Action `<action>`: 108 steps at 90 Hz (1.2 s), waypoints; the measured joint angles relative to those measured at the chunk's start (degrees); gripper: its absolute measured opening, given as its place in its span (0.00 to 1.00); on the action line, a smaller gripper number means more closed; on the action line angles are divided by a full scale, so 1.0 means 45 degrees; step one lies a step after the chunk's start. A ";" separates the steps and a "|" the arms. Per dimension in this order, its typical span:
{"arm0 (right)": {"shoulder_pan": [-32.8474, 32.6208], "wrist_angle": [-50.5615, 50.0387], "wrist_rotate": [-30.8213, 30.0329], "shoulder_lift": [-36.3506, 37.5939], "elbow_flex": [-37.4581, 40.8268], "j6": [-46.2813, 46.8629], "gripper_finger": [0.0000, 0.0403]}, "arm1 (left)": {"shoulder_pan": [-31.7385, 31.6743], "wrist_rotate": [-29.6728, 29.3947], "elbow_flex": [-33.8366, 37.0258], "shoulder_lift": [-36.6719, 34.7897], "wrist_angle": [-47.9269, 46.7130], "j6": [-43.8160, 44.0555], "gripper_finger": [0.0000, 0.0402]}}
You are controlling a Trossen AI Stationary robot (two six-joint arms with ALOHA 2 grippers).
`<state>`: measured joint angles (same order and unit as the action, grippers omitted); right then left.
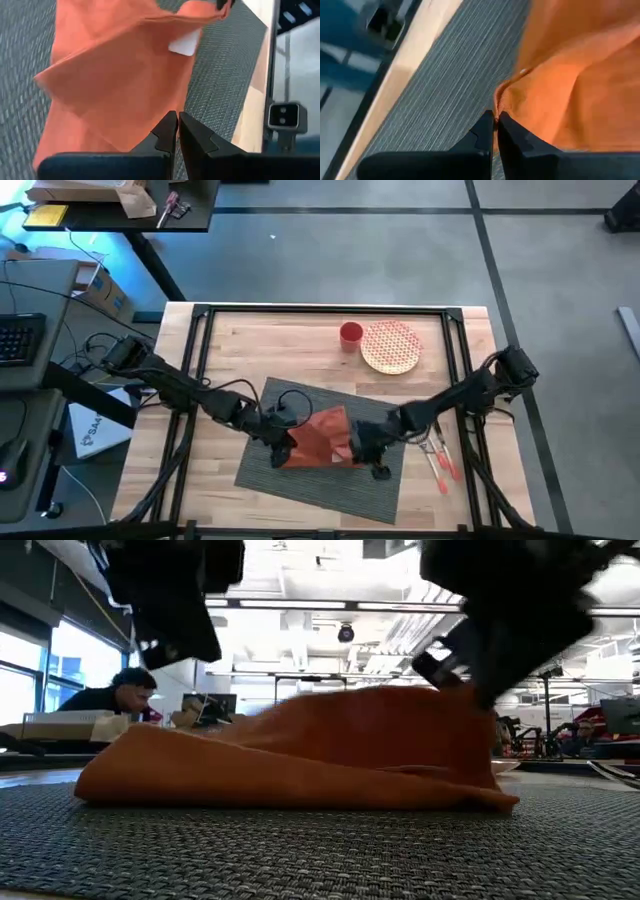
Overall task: Set table place
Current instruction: Fold the orange table napkin
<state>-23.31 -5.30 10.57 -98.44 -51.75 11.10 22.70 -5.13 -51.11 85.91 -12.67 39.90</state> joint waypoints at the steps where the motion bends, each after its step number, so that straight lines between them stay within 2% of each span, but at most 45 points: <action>1: -0.0061 -0.0019 -0.0022 -0.0061 0.0003 0.0111 0.00 | 0.0006 0.0001 -0.0006 0.0000 0.0001 -0.0134 0.02; 13: -0.0480 -0.0007 -0.0189 -0.0380 0.0019 0.1007 0.00 | 0.0128 -0.0006 -0.0010 0.0000 -0.0312 -0.1436 0.04; 23: -0.0552 0.0030 -0.0304 -0.0398 0.0015 0.1193 0.00 | 0.0126 -0.0089 -0.0010 0.0000 -0.1132 -0.1597 0.10; 40: -0.0543 0.0039 -0.0448 -0.0398 0.0019 0.1229 0.00 | -0.0298 -0.0904 -0.0010 0.0000 -0.1019 -0.1680 0.27; 52: -0.0543 0.0034 -0.0573 -0.0398 0.0019 0.1538 0.00 | -0.1106 -0.1800 -0.0010 0.0196 -0.0914 -0.1063 0.41; 58: -0.0543 0.0032 -0.0590 -0.0398 0.0019 0.1529 0.00 | -0.1604 -0.1555 -0.0005 0.0603 -0.0755 -0.0916 0.46; 68: -0.0543 0.0030 -0.0609 -0.0398 0.0017 0.1533 0.00 | -0.2333 -0.0226 -0.0005 0.1452 0.0166 -0.0887 0.49; 78: -0.0543 0.0005 -0.0607 -0.0398 0.0016 0.1581 0.00 | -0.2793 0.1171 -0.0004 0.2354 0.1051 -0.0366 0.48; 88: -0.0543 -0.0005 -0.0612 -0.0398 0.0019 0.1861 0.00 | -0.2994 0.2305 0.0005 0.2935 0.1650 0.0225 0.42; 97: -0.0543 -0.0019 -0.0664 -0.0398 0.0015 0.1873 0.00 | -0.2948 0.2625 0.0005 0.3045 0.1813 0.0344 0.31; 108: -0.0543 -0.0055 -0.0764 -0.0398 0.0015 0.1907 0.00 | -0.2773 0.2687 0.0005 0.2908 0.1930 -0.0077 0.12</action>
<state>-25.76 -5.55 7.13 -100.22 -51.68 19.68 10.22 6.97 -51.09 98.99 -3.98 39.55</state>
